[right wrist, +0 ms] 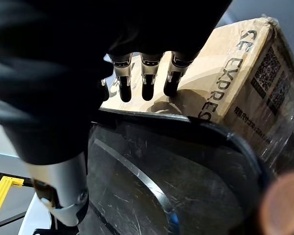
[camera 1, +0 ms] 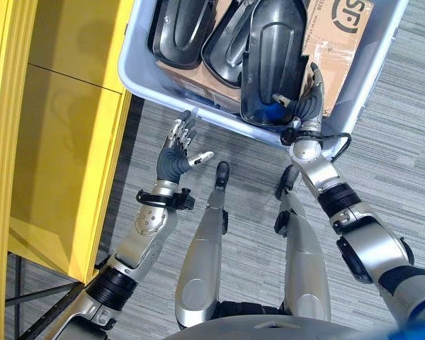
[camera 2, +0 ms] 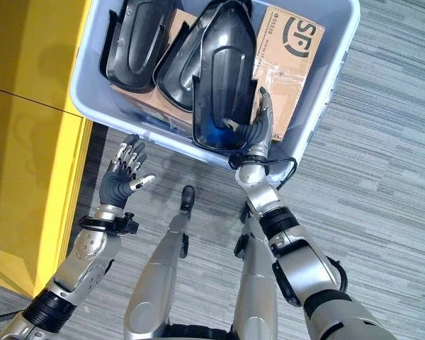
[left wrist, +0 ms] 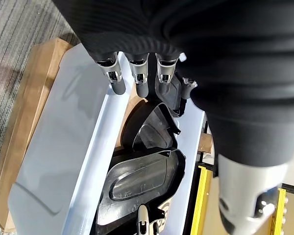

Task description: Move parts from the plastic box to the shelf.

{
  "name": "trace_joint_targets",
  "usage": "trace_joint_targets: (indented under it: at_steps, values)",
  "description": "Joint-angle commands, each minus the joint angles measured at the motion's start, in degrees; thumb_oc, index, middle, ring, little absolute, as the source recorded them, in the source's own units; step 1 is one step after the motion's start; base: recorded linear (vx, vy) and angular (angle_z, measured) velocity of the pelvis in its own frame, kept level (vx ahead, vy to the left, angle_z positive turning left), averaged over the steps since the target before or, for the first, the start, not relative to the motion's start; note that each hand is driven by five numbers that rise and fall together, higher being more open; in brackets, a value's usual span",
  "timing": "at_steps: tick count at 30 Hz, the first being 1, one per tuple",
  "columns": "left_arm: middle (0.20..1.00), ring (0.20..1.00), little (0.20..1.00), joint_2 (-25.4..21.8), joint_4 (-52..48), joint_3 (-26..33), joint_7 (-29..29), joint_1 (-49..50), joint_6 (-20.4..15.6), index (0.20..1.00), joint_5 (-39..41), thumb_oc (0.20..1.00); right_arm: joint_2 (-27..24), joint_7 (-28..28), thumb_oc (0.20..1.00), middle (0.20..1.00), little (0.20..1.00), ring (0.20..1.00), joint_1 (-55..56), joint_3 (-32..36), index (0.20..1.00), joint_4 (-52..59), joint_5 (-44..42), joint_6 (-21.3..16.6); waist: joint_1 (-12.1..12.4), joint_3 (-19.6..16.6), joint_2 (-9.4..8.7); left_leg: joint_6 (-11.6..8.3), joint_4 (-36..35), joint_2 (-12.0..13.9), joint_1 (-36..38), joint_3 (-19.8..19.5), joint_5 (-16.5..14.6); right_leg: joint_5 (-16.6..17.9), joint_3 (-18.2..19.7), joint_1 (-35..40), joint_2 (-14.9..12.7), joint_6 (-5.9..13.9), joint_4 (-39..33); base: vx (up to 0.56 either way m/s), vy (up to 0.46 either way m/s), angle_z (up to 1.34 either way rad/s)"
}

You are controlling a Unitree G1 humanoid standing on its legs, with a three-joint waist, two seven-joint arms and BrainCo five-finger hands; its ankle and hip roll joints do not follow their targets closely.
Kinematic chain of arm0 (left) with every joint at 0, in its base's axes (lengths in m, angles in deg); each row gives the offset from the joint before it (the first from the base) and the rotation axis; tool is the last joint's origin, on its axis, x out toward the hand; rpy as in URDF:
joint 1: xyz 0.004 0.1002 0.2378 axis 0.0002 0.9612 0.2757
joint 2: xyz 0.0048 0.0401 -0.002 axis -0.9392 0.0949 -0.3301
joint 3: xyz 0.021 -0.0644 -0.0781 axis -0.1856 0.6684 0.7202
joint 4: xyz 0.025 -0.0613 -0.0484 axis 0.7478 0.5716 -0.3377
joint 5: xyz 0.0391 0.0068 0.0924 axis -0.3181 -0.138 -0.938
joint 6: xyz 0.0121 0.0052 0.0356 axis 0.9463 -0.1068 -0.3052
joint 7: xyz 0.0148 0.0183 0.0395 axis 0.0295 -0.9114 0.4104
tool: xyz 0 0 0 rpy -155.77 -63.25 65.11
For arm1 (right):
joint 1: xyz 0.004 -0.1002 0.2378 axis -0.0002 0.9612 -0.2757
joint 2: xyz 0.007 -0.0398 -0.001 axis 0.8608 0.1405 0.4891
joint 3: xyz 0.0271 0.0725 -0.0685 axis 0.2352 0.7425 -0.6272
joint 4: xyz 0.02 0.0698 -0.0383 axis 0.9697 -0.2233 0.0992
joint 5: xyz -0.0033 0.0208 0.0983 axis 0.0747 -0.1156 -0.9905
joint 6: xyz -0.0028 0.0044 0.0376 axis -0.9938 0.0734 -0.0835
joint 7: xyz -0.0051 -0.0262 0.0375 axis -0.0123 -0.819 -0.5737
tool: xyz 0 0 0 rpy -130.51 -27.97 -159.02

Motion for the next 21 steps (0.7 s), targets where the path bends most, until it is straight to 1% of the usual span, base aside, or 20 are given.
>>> trace_joint_targets:
  at_steps: [1,5,8,9,13,17,21]
  values:
    - [1.0,1.0,1.0,-1.7,-5.5,0.2,-0.4,0.9,-3.5,1.0,0.8,1.0,-0.5,-0.9,1.0,1.0,1.0,1.0,-3.5,-0.1,1.0,-1.2,-1.9,-1.2,0.9,-0.3,0.5,1.38,2.8,-0.3,-0.5,2.4,-3.9,-1.9,2.5,0.8,-4.3,6.02,3.5,0.0,0.0,0.0]
    - [1.0,1.0,1.0,-1.9,-5.1,-0.3,-0.3,0.4,-3.6,1.0,1.1,1.0,-0.7,-0.9,1.0,1.0,1.0,1.0,-5.8,0.1,1.0,-7.4,-4.0,-1.2,1.2,-0.3,0.59,1.45,3.3,-0.6,-1.5,2.3,-4.0,-2.1,2.5,0.4,-4.2,6.01,3.6,0.0,0.0,0.0]
    - [1.0,1.0,1.0,-1.9,-5.2,-0.4,-0.2,0.2,-3.6,1.0,1.2,1.0,-0.7,-0.6,1.0,1.0,1.0,1.0,-6.9,-0.2,1.0,-9.6,-4.7,-1.2,1.3,-0.3,0.63,1.46,3.4,-0.6,-1.8,2.3,-4.0,-2.1,2.5,0.1,-4.2,6.04,3.6,0.0,0.0,0.0]
    - [1.0,1.0,1.0,-1.9,-5.1,-0.7,-0.1,-0.1,-3.6,1.0,1.4,1.0,-0.9,-0.2,1.0,1.0,1.0,1.0,-8.0,-0.6,1.0,-12.8,-5.5,-1.0,1.5,-0.3,0.71,1.47,3.6,-0.7,-2.1,2.1,-4.0,-2.2,2.5,-0.1,-4.2,6.01,3.7,0.0,0.0,0.0]
    - [1.0,1.0,1.0,-2.1,-5.2,-1.2,-0.1,-0.7,-3.5,1.0,1.6,1.0,-0.3,0.4,1.0,1.0,1.0,1.0,-10.9,-1.0,1.0,-18.6,-7.7,-0.7,1.8,-0.3,0.95,1.46,3.9,-0.9,-2.8,2.0,-4.2,-2.3,2.6,-0.6,-4.2,5.97,3.8,0.0,0.0,0.0]
    - [1.0,1.0,1.0,-2.0,-5.1,-1.7,0.2,-1.2,-3.5,1.0,2.0,1.0,0.5,2.0,1.0,1.0,1.0,1.0,-13.2,-2.5,1.0,-23.8,-8.4,-0.1,2.3,-0.3,1.22,1.49,3.9,-1.0,-3.0,2.0,-4.1,-2.4,2.5,-0.8,-4.3,5.96,3.9,0.0,0.0,0.0]
    - [1.0,1.0,1.0,-1.9,-5.2,-1.9,0.3,-1.9,-3.6,1.0,2.0,1.0,1.1,3.9,1.0,1.0,1.0,1.0,-14.2,-4.9,1.0,-26.0,-7.5,0.3,2.6,-0.3,1.33,1.58,4.2,-1.3,-3.3,1.7,-4.3,-2.5,2.5,-0.9,-4.3,5.99,4.1,0.0,0.0,0.0]
